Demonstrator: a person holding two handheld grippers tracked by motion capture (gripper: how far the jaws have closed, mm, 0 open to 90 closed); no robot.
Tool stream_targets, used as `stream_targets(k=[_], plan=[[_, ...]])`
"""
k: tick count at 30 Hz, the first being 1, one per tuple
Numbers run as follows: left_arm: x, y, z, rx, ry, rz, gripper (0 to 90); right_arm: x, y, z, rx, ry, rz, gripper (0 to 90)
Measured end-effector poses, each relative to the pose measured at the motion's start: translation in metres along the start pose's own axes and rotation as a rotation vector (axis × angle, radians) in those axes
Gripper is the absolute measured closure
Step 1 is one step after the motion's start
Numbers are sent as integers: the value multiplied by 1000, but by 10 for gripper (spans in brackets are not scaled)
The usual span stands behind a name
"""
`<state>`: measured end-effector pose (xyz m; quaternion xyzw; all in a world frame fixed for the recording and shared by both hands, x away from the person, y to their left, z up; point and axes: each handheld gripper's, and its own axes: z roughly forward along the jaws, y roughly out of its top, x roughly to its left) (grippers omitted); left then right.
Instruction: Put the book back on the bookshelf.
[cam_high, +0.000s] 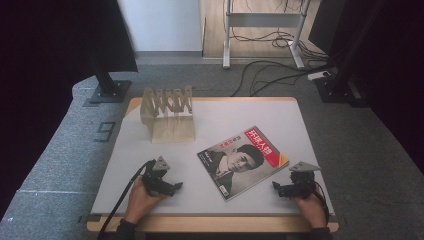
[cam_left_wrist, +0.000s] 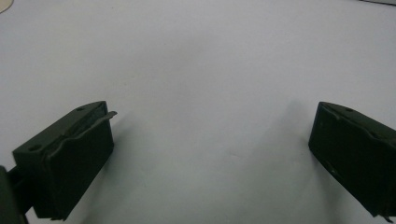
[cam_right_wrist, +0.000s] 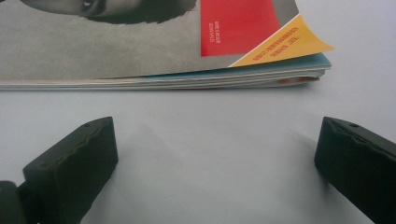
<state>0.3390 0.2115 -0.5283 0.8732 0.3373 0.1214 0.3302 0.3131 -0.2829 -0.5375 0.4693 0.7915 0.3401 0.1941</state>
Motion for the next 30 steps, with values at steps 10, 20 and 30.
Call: stream_targets(k=[10,20,30], plan=[[0,0,0,0,-2,0,0,0,0,0,0,-2,-2,0],[0,1,0,-1,-11,10,0,1,0,0,0,-3,-2,0],[-1,19,2,-4,-43,32,0,1,0,-2,-9,-2,-6,9]])
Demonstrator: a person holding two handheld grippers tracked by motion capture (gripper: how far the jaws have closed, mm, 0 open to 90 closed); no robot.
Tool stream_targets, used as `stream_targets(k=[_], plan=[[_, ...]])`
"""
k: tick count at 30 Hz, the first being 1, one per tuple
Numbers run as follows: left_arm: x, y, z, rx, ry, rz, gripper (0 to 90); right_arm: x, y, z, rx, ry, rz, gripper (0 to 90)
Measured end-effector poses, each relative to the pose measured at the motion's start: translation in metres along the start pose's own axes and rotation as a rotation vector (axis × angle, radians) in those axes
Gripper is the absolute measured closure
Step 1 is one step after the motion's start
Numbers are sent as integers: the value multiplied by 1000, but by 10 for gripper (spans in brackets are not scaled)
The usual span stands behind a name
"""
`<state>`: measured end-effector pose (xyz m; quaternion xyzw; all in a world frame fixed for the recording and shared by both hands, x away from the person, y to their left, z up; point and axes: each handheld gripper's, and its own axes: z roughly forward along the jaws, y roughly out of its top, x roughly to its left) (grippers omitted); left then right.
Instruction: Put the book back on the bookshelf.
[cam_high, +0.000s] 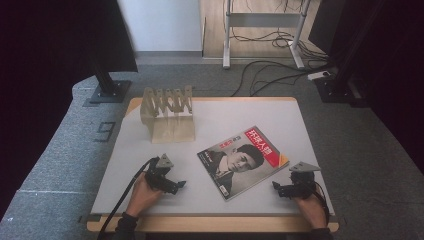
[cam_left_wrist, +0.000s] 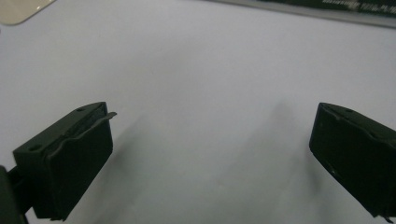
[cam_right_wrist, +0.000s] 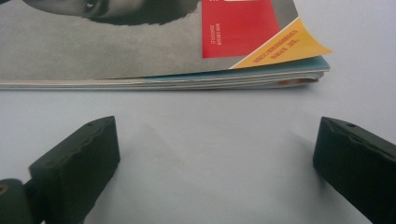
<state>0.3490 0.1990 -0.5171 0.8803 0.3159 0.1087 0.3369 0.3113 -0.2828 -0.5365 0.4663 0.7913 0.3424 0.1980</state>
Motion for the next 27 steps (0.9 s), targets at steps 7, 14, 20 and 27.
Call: stream_targets(k=[7,14,20,27], plan=[[4,21,3,-13,-43,14,0,0,-1,-3,-7,11,10,5],[1,42,13,0,-54,54,0,1,3,-8,-29,8,-2,3],[0,58,24,5,-62,78,0,3,7,-9,-43,5,-4,0],[3,81,44,21,-78,105,0,5,12,-5,-41,10,-18,0]])
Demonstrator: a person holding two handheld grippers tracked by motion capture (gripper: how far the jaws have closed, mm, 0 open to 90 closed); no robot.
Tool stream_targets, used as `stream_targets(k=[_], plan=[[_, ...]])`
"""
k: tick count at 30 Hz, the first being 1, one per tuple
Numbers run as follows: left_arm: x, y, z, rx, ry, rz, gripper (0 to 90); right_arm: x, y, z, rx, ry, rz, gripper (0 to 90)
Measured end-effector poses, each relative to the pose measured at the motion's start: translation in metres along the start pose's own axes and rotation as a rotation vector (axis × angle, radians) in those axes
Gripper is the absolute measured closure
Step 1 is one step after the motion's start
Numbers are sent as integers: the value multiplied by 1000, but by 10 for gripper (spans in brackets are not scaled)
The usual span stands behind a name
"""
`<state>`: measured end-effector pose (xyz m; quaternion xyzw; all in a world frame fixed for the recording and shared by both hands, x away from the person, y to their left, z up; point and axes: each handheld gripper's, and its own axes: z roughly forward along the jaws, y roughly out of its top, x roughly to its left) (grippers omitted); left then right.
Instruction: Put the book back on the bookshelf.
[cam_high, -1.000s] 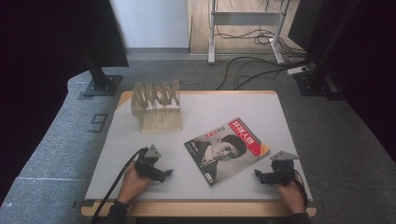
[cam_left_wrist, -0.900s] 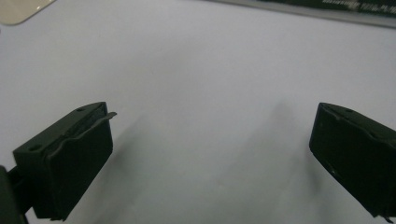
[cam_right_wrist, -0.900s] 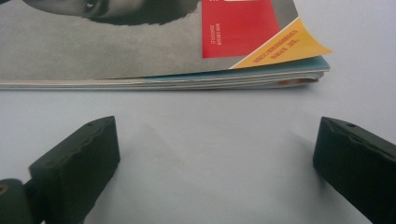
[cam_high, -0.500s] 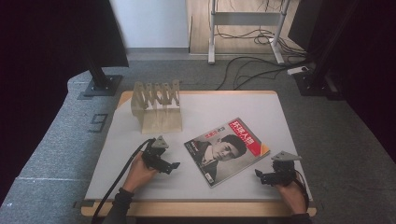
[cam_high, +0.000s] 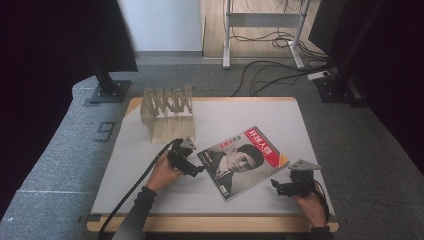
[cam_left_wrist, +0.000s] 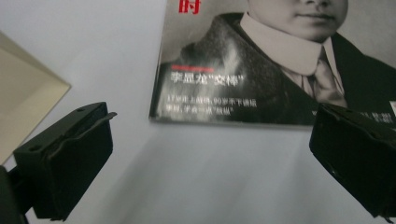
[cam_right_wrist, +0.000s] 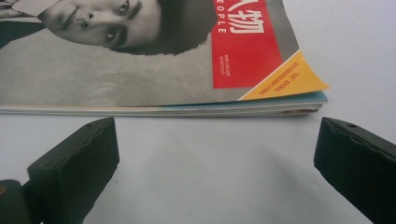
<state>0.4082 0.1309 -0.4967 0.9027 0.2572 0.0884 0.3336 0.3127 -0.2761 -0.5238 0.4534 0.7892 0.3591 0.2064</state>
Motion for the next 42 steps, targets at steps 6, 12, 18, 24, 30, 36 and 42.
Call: stream_targets(k=[6,12,18,24,30,36,42], plan=[[5,14,15,19,-15,14,0,-3,6,6,1,-8,1,0],[8,23,27,20,-28,29,0,-11,14,11,-2,-30,-3,0],[10,28,35,40,-25,40,0,-18,28,23,-6,-15,-5,0],[18,28,47,24,-51,18,0,-26,45,48,35,9,-22,0],[18,26,56,28,-66,16,0,-35,48,63,67,43,-12,0],[8,26,57,31,-85,34,0,-33,46,66,56,100,-25,15],[0,25,54,55,-95,50,0,-28,45,66,57,104,-36,12]])
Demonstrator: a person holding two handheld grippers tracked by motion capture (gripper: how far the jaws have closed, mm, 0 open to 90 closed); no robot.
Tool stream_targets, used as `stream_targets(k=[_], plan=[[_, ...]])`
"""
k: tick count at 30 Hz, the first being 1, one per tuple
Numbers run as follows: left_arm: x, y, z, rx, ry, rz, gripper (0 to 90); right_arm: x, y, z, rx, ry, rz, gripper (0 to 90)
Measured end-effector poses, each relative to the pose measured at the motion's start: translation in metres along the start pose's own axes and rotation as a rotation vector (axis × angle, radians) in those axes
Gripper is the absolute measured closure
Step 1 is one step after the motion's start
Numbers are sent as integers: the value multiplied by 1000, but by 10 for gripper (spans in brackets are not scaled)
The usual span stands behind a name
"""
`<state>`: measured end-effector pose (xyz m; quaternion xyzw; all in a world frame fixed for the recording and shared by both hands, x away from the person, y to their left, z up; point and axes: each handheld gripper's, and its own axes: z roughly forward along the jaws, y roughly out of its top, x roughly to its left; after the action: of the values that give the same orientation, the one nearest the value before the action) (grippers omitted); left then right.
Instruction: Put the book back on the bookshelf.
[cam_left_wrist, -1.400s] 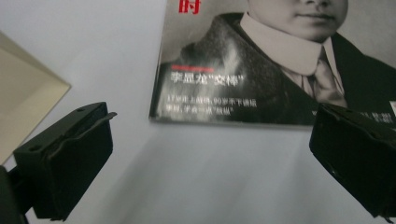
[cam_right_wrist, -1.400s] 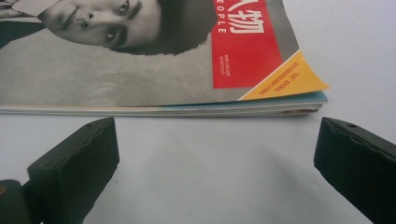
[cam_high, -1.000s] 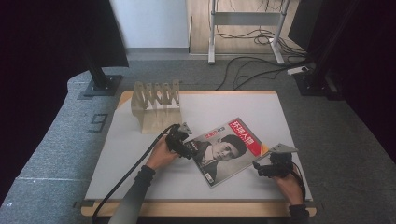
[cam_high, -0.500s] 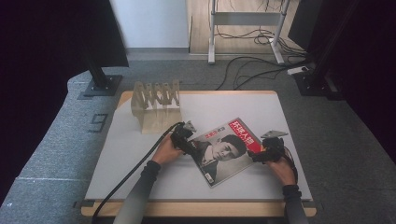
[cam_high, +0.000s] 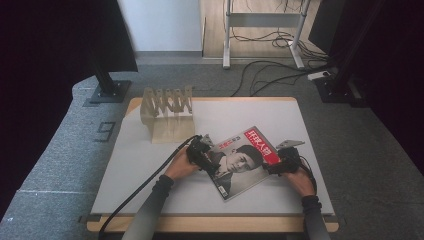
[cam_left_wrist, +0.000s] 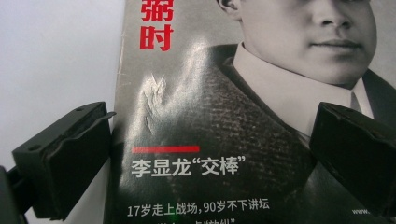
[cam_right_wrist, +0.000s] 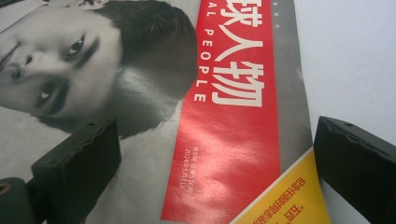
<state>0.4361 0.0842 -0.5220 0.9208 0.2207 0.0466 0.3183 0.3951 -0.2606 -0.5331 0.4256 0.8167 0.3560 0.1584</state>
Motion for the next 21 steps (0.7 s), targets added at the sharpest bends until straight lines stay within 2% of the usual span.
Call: stream_targets(k=[4,7,9,15,21], plan=[[-4,-3,-4,21,-2,4,0,4,0,0,1,8,-11,11],[-9,-11,-9,15,-1,-3,0,11,1,2,5,20,-23,6],[-15,-23,-16,-7,3,-10,0,19,2,4,5,32,-35,0],[-26,-40,-29,-8,11,-19,0,35,3,5,9,55,-61,0],[-43,-60,-43,-4,23,-27,0,54,1,7,1,86,-90,0]])
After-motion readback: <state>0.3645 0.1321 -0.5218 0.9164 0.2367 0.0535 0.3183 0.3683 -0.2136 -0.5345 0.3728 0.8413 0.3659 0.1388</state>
